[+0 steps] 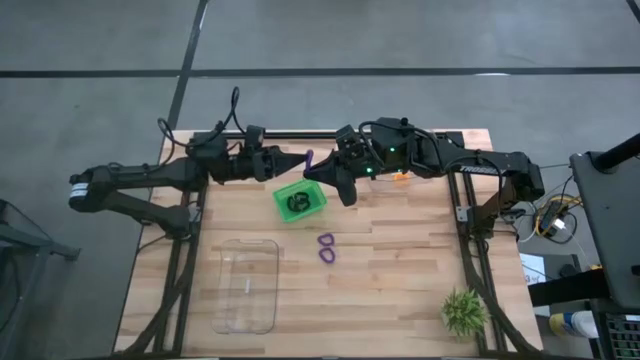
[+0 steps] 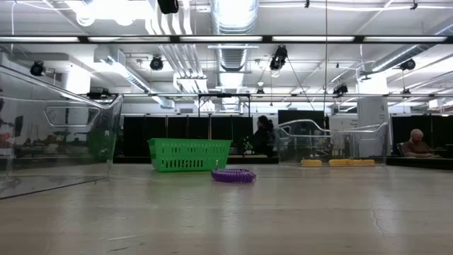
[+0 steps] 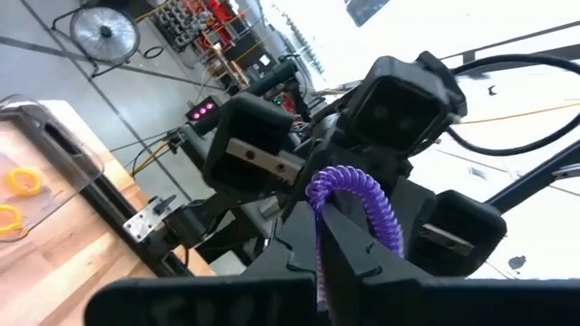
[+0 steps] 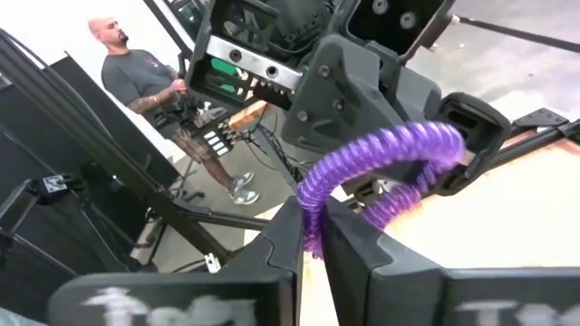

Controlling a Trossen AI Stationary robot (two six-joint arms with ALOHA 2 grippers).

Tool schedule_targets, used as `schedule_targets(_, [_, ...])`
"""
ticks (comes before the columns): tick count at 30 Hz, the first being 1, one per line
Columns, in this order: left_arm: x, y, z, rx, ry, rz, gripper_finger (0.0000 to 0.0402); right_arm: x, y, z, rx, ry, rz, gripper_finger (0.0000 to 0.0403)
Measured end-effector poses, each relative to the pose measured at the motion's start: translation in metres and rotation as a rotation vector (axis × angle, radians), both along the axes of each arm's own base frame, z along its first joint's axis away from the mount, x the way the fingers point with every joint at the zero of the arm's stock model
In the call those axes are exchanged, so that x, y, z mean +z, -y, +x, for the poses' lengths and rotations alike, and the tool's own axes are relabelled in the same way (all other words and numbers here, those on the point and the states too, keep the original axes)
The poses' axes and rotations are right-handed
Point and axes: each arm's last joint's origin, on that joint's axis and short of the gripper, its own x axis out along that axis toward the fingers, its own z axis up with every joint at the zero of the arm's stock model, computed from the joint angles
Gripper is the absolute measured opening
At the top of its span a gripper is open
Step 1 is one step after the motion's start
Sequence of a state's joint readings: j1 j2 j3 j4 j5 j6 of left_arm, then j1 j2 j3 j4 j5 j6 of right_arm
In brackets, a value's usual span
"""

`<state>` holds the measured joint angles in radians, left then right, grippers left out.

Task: Sort spring keychains
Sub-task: Put the top purple spring keychain into the bottom transparent bin

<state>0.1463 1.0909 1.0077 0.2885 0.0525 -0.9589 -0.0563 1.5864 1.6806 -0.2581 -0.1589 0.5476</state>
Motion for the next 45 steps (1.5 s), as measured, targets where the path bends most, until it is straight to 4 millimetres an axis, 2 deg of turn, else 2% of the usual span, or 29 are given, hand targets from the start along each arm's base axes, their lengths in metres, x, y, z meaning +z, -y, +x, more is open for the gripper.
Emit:
schedule_targets(4, [0.005, 0.0, -0.003, 0.003, 0.038, 0.019, 0.0, 0.0, 0.0, 0.0, 0.0, 0.0, -0.001, 0.0026])
schedule_targets(8, [0.006, 0.001, -0.004, 0.004, 0.044, 0.027, 0.0, 0.0, 0.0, 0.0, -0.002, 0.002, -0.001, 0.0053])
schedule_targets(22, [0.008, 0.004, -0.007, -0.056, 0.049, 0.04, 0.0, 0.002, 0.002, 0.0, -0.038, 0.015, -0.039, 0.0264])
schedule_targets(28, [0.007, 0.004, -0.01, -0.059, 0.027, 0.041, 0.0, 0.007, 0.003, -0.003, -0.062, 0.034, -0.09, 0.0332])
schedule_targets(33, [0.005, 0.004, -0.014, -0.03, -0.022, 0.04, 0.0, 0.012, 0.006, -0.008, -0.083, 0.046, -0.108, 0.0356])
schedule_targets(40, [0.009, 0.005, -0.024, 0.002, -0.014, 0.067, 0.0, 0.019, 0.005, -0.015, -0.077, 0.073, -0.162, 0.0359])
schedule_targets(45, [0.002, 0.005, -0.029, 0.004, -0.109, 0.049, 0.0, 0.023, 0.005, -0.02, -0.096, 0.077, -0.169, 0.0359])
